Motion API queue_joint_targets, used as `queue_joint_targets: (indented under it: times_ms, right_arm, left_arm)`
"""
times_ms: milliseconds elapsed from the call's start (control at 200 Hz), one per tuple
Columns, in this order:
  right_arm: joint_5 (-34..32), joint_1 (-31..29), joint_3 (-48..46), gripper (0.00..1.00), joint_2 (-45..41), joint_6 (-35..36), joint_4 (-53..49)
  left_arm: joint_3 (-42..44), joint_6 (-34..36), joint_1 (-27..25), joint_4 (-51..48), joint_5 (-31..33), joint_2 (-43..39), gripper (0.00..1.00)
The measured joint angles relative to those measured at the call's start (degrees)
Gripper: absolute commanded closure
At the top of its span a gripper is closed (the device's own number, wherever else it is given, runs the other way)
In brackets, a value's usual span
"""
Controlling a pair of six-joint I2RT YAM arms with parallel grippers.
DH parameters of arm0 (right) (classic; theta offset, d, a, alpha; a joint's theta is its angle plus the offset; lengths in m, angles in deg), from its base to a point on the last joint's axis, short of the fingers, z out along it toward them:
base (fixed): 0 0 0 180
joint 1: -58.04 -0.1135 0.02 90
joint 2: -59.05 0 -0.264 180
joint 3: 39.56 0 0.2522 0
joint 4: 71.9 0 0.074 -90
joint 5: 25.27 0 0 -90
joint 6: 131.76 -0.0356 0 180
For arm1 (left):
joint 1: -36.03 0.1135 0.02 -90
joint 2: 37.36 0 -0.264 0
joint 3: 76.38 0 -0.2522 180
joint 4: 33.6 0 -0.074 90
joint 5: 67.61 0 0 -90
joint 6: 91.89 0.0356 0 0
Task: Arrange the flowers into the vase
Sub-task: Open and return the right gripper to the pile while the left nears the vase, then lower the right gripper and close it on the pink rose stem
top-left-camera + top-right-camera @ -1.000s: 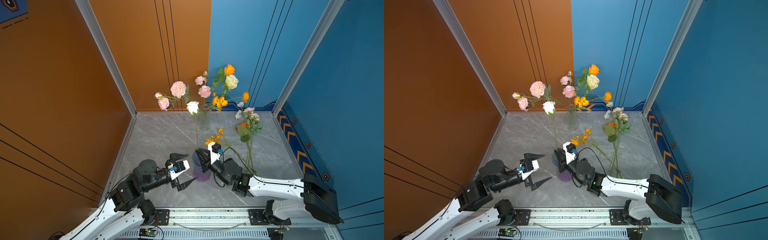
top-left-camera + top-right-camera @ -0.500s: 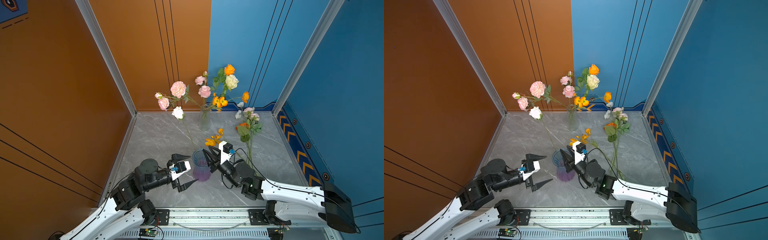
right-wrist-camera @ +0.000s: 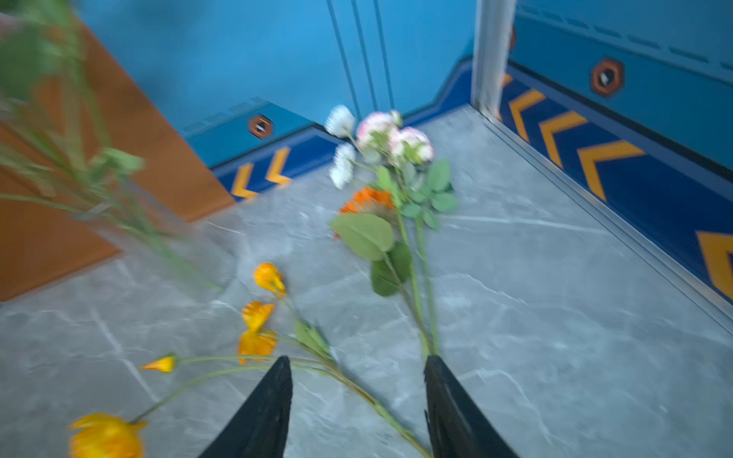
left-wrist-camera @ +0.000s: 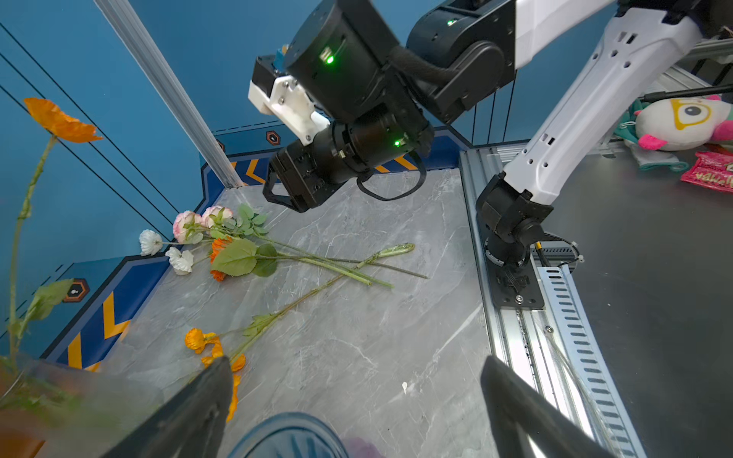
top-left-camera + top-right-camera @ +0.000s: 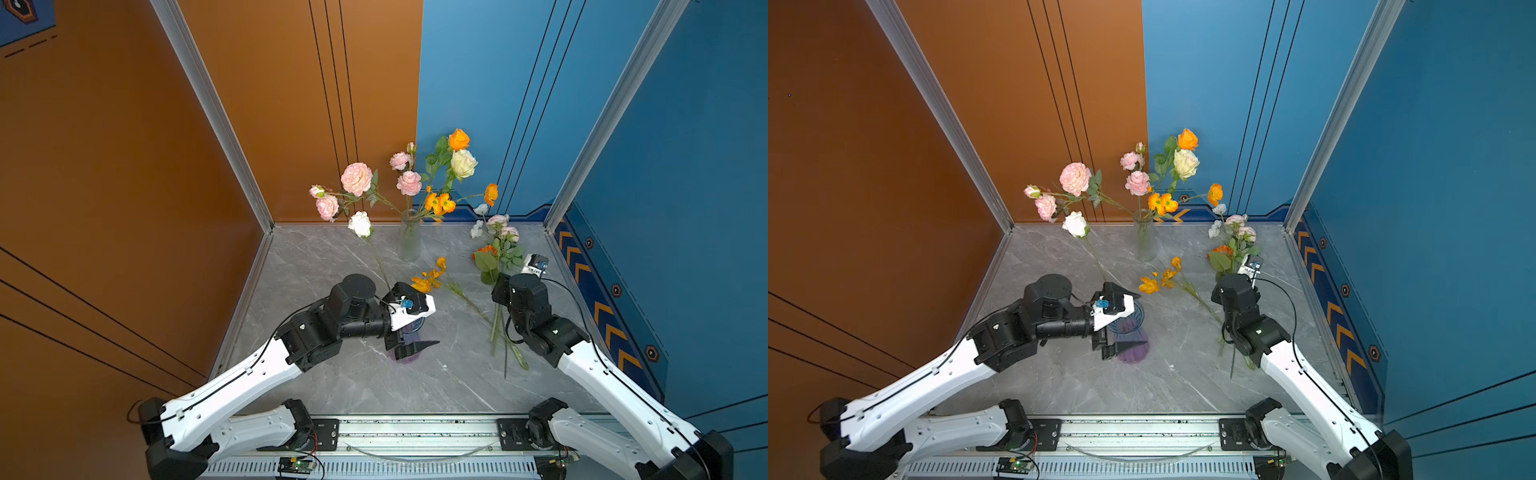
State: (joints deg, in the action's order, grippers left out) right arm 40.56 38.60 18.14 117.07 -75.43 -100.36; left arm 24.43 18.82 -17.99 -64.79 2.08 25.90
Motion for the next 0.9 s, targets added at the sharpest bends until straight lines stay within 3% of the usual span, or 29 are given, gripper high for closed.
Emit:
queue_joint_targets:
  times_ms: [180, 390, 896]
  right_arm:
    - [12.26, 13.40, 3.26, 0.59, 16.39, 1.97, -4.04]
    - [22.08, 17.59, 12.96, 0.64, 34.18, 5.38, -4.83]
    - [24.41, 19.98, 18.95, 0.77, 45.51, 8.87, -5.03]
  left_arm:
    - [-0.37, -1.27, -0.42, 0.50, 1.11, 6.05, 0.02]
    - [3.32, -1.22, -0.42, 0.24, 1.97, 4.72, 0.02]
    - [3.89, -0.83, -0.42, 0.48, 2.05, 3.39, 0.02]
